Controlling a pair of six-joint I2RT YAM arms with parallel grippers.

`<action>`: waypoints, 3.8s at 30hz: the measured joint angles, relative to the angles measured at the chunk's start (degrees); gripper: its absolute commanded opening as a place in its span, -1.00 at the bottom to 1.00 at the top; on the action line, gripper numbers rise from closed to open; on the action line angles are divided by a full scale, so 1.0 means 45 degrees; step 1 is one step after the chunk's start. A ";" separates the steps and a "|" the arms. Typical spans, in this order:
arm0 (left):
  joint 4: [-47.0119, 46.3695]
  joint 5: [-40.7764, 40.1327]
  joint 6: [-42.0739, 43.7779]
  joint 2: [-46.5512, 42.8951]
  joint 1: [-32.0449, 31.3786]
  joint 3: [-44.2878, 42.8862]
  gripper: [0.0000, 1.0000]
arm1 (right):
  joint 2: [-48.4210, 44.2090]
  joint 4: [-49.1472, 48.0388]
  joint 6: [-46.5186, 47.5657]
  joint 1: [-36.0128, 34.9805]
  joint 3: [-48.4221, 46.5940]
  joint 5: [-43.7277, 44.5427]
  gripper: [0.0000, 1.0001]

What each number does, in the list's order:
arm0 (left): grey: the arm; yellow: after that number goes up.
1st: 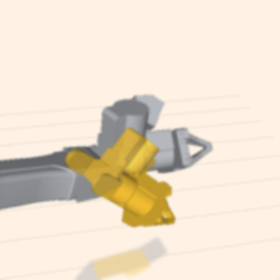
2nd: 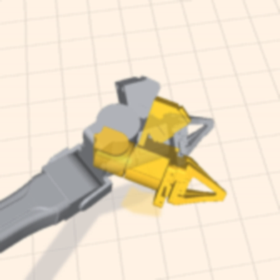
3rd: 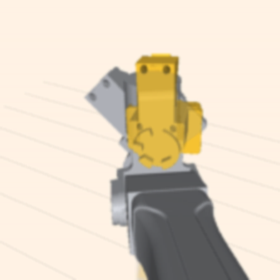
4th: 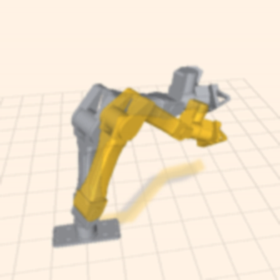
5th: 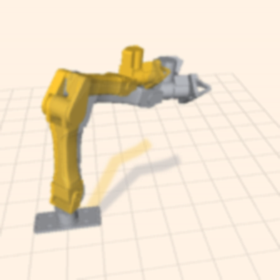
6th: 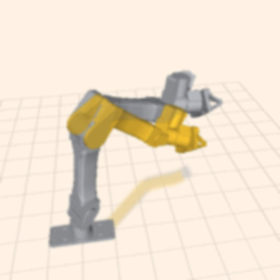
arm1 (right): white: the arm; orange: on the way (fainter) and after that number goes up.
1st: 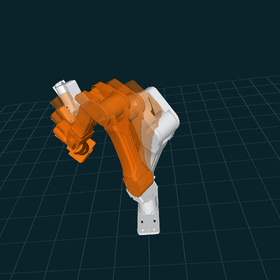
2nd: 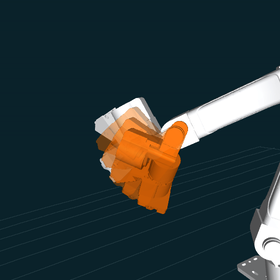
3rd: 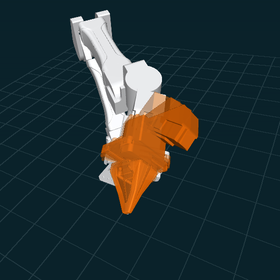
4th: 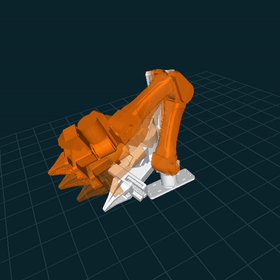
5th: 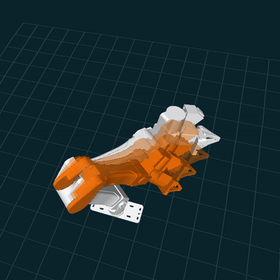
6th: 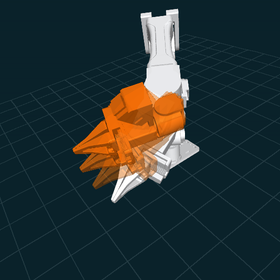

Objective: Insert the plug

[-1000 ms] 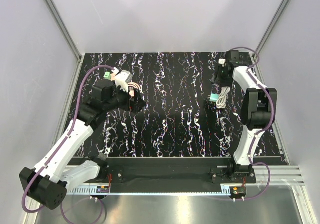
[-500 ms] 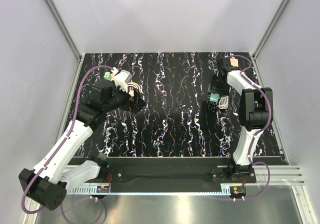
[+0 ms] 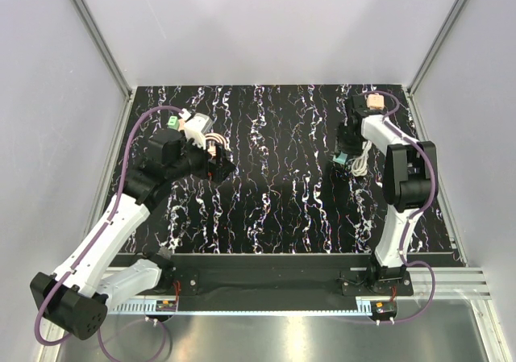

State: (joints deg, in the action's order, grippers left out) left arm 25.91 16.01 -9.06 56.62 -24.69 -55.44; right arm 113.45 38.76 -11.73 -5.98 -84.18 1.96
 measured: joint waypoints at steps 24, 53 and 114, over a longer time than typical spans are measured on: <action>-0.0092 -0.0044 -0.0155 0.0199 -0.0010 0.0165 0.82 | -0.2127 -0.0573 0.0665 -0.2895 0.1928 0.1282 0.61; -0.0175 -0.0146 -0.0306 0.0282 -0.0015 0.0165 0.79 | 0.0272 -0.2244 0.5819 -0.1059 0.0534 -0.1287 0.43; -0.3026 0.7067 -0.5595 0.4993 0.0219 -0.1588 -0.02 | -0.8238 -0.5654 0.4488 -0.8340 0.4435 -0.4250 -0.89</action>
State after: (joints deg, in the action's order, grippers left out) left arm 12.29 47.81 -34.24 79.09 -23.70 -62.59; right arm 76.38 13.32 8.47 -43.51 -64.23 -17.17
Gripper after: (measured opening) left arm 0.545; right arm 0.499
